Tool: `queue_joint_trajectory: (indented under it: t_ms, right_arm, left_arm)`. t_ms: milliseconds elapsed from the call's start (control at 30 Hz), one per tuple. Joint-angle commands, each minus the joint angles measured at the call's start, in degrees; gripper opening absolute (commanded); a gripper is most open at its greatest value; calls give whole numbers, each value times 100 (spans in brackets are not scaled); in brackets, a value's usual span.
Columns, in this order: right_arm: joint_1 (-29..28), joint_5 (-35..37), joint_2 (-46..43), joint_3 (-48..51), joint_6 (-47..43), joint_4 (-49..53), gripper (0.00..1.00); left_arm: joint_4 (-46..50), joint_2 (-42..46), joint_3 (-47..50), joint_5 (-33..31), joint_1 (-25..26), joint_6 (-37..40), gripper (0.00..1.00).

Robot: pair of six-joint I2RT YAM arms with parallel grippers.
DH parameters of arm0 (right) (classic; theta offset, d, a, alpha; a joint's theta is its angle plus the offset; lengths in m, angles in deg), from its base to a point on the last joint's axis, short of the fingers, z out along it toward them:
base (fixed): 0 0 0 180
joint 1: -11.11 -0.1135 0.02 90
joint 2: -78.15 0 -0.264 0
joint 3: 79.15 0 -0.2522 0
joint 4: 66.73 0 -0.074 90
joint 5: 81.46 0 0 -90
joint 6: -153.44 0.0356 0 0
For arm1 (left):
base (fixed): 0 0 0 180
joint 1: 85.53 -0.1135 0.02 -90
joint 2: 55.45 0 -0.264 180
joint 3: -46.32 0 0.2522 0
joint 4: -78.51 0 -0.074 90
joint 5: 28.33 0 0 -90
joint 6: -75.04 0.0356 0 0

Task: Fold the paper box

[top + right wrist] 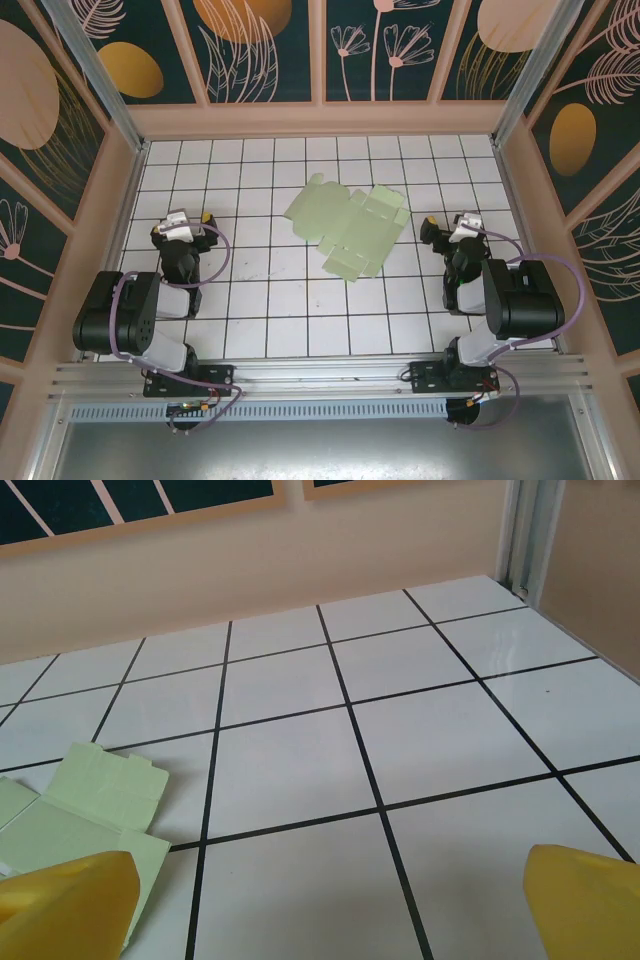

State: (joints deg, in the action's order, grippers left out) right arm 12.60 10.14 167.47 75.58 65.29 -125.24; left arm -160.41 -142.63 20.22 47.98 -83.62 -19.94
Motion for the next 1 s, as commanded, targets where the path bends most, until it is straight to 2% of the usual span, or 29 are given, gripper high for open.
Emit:
queue_joint_trajectory:
  t_ms: [0, 633, 833, 967]
  right_arm:
    - [-3, -28, -11, -88, -63, -306, 99]
    - [39, -302, -19, -143, -96, -206, 99]
    - [31, -484, -42, -5, -182, -449, 99]
    - [25, -455, -378, 235, -185, -609, 99]
  left_arm:
    - [-116, 13, -71, 82, -27, 22, 99]
    - [-106, 12, -76, 91, -24, 22, 99]
    - [-160, 50, -36, 75, -23, 47, 99]
    - [579, 576, -202, 106, -18, 67, 99]
